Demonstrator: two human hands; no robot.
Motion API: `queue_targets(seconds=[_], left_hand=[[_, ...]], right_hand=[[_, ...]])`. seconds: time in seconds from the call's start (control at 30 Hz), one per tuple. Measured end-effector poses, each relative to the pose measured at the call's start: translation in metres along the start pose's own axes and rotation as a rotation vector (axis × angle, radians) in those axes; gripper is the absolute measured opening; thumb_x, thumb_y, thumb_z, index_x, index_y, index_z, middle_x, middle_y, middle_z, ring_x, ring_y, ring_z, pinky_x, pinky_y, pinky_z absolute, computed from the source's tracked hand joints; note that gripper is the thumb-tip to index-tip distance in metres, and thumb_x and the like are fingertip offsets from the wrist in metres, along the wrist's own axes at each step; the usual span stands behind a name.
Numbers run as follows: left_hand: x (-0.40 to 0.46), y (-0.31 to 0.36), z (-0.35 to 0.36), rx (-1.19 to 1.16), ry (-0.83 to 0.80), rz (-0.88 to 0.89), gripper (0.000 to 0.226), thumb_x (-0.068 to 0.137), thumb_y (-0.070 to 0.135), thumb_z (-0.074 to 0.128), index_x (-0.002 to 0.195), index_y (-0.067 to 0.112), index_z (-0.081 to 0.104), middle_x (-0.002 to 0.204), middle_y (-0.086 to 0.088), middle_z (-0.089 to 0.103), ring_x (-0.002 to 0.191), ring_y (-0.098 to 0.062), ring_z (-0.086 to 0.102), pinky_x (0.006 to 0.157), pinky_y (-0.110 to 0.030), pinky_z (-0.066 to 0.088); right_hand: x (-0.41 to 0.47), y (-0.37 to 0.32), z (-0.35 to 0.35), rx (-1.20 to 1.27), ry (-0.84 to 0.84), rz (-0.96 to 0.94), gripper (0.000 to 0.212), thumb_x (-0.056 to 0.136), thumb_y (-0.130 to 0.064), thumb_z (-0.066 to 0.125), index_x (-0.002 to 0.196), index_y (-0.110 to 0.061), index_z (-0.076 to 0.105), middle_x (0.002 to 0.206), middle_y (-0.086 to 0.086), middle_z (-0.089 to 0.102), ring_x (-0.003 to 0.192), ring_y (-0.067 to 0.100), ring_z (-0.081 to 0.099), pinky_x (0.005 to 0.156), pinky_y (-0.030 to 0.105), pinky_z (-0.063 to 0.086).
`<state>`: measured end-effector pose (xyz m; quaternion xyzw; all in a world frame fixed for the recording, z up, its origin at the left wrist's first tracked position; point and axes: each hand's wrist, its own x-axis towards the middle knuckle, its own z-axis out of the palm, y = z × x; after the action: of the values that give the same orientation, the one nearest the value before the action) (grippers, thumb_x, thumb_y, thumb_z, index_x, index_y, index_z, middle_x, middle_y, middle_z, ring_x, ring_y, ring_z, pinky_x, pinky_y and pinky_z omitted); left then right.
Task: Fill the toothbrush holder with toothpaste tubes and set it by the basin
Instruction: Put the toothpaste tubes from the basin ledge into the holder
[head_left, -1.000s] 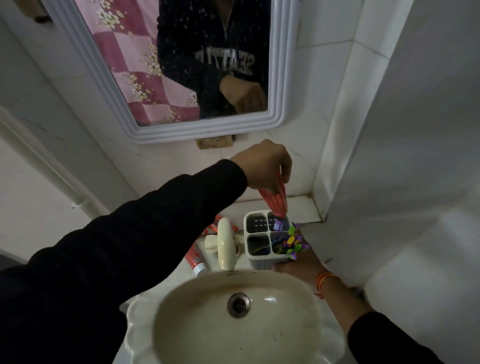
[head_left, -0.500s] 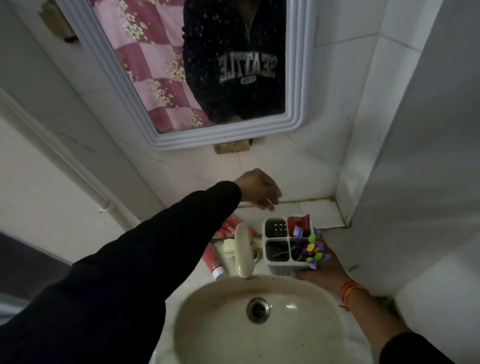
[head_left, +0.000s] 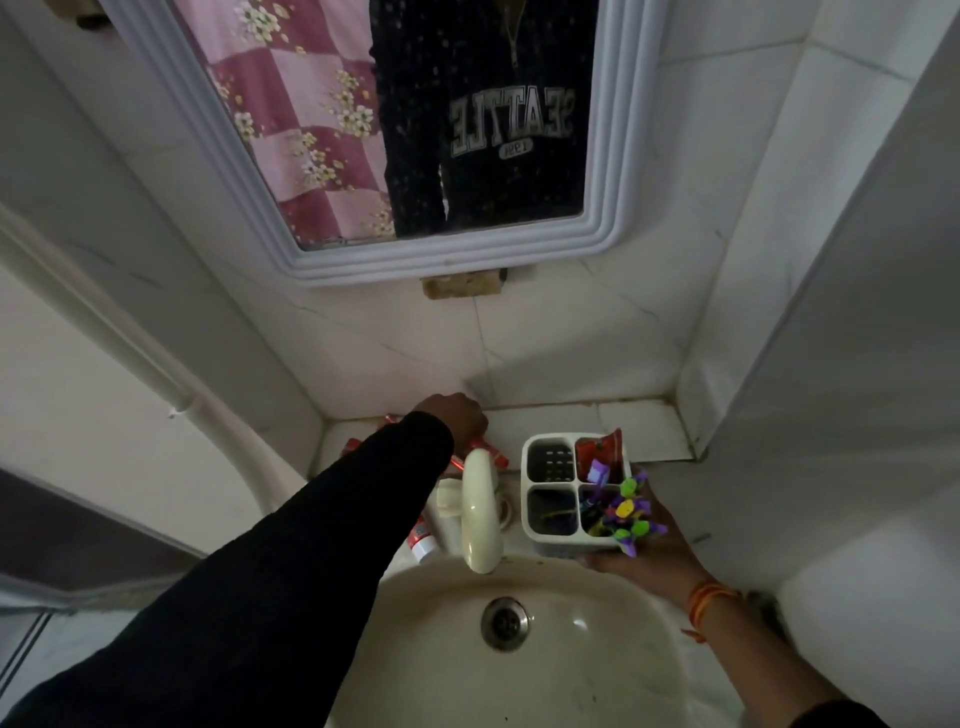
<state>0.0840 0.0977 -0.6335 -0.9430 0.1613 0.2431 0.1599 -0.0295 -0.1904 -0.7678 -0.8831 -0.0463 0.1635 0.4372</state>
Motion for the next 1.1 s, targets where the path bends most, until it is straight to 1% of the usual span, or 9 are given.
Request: queue_targets(seconds=[0.13, 0.23, 0.33, 0.57, 0.7, 0.83, 0.97, 1.07, 1.1], left_hand=[[0.002, 0.003, 0.003, 0.110, 0.103, 0.055, 0.033, 0.099, 0.031, 0.053, 0.128, 0.018, 0.057, 0.130, -0.008, 0.060, 0.120, -0.031, 0.060, 0.094, -0.042, 0.044], [-0.002, 0.005, -0.004, 0.062, 0.180, 0.025, 0.031, 0.098, 0.027, 0.054, 0.128, 0.020, 0.051, 0.118, -0.006, 0.069, 0.108, -0.028, 0.066, 0.094, -0.041, 0.040], [-0.018, 0.007, -0.037, -0.069, 0.256, 0.044, 0.030, 0.093, 0.036, 0.063, 0.120, 0.023, 0.061, 0.113, -0.005, 0.070, 0.104, -0.028, 0.066, 0.089, -0.037, 0.047], [-0.072, 0.033, -0.117, -0.372, 0.542, 0.111, 0.026, 0.090, 0.020, 0.072, 0.116, 0.020, 0.076, 0.111, -0.003, 0.071, 0.101, -0.020, 0.068, 0.083, -0.025, 0.049], [-0.089, 0.062, -0.141, -0.438, 0.514, 0.162, 0.026, 0.087, 0.015, 0.074, 0.113, 0.017, 0.077, 0.107, -0.003, 0.076, 0.096, -0.016, 0.071, 0.088, -0.027, 0.057], [-0.084, 0.095, -0.129, -0.497, 0.337, 0.228, 0.029, 0.089, 0.011, 0.071, 0.117, 0.017, 0.074, 0.114, -0.003, 0.073, 0.095, -0.014, 0.070, 0.086, -0.025, 0.055], [-0.076, 0.103, -0.118, -0.655, 0.172, 0.225, 0.025, 0.093, 0.013, 0.066, 0.115, 0.021, 0.075, 0.114, 0.000, 0.072, 0.068, -0.005, 0.068, 0.079, -0.024, 0.061], [-0.073, 0.079, -0.114, -0.890, 0.131, 0.139, 0.020, 0.093, 0.012, 0.067, 0.109, 0.018, 0.077, 0.102, -0.001, 0.078, 0.073, -0.012, 0.078, 0.076, -0.024, 0.064], [-0.071, 0.067, -0.110, -0.940, 0.140, 0.092, 0.018, 0.092, 0.011, 0.069, 0.107, 0.016, 0.078, 0.098, -0.003, 0.079, 0.077, -0.014, 0.079, 0.074, -0.024, 0.064]], right_hand=[[0.003, -0.002, 0.001, -0.007, -0.037, -0.016, 0.099, 0.064, -0.044, 0.090, 0.147, -0.016, 0.044, 0.143, 0.001, 0.054, 0.134, 0.019, 0.048, 0.113, 0.027, 0.038], [0.003, -0.001, 0.001, 0.021, 0.006, 0.019, 0.096, 0.053, -0.045, 0.092, 0.137, -0.019, 0.054, 0.131, -0.006, 0.062, 0.123, 0.012, 0.056, 0.098, 0.005, 0.040], [0.002, -0.004, 0.000, 0.037, 0.004, -0.003, 0.107, 0.045, -0.059, 0.087, 0.139, -0.021, 0.053, 0.130, -0.009, 0.061, 0.122, 0.008, 0.056, 0.101, 0.010, 0.041], [-0.001, -0.012, -0.001, 0.036, -0.010, 0.016, 0.104, 0.057, -0.057, 0.086, 0.147, -0.021, 0.046, 0.139, -0.013, 0.054, 0.122, 0.000, 0.044, 0.083, -0.014, 0.020], [-0.002, -0.014, -0.001, 0.088, 0.020, 0.007, 0.109, 0.052, -0.046, 0.093, 0.145, -0.015, 0.046, 0.136, -0.008, 0.057, 0.125, 0.005, 0.051, 0.087, -0.011, 0.027], [-0.003, -0.012, -0.001, 0.131, 0.054, 0.002, 0.113, 0.045, -0.042, 0.096, 0.144, -0.021, 0.045, 0.131, -0.017, 0.059, 0.113, -0.016, 0.052, 0.092, -0.003, 0.038], [0.000, -0.006, 0.002, 0.174, 0.082, -0.020, 0.121, 0.042, -0.043, 0.097, 0.147, -0.019, 0.041, 0.133, -0.013, 0.059, 0.117, -0.009, 0.055, 0.096, 0.002, 0.041], [0.001, -0.006, 0.003, 0.171, 0.066, -0.017, 0.122, 0.041, -0.048, 0.098, 0.146, -0.023, 0.042, 0.130, -0.015, 0.062, 0.121, -0.001, 0.057, 0.103, 0.023, 0.050], [0.000, -0.007, 0.002, 0.164, 0.071, -0.007, 0.119, 0.041, -0.043, 0.098, 0.145, -0.021, 0.044, 0.128, -0.014, 0.064, 0.120, 0.003, 0.059, 0.100, 0.016, 0.049]])
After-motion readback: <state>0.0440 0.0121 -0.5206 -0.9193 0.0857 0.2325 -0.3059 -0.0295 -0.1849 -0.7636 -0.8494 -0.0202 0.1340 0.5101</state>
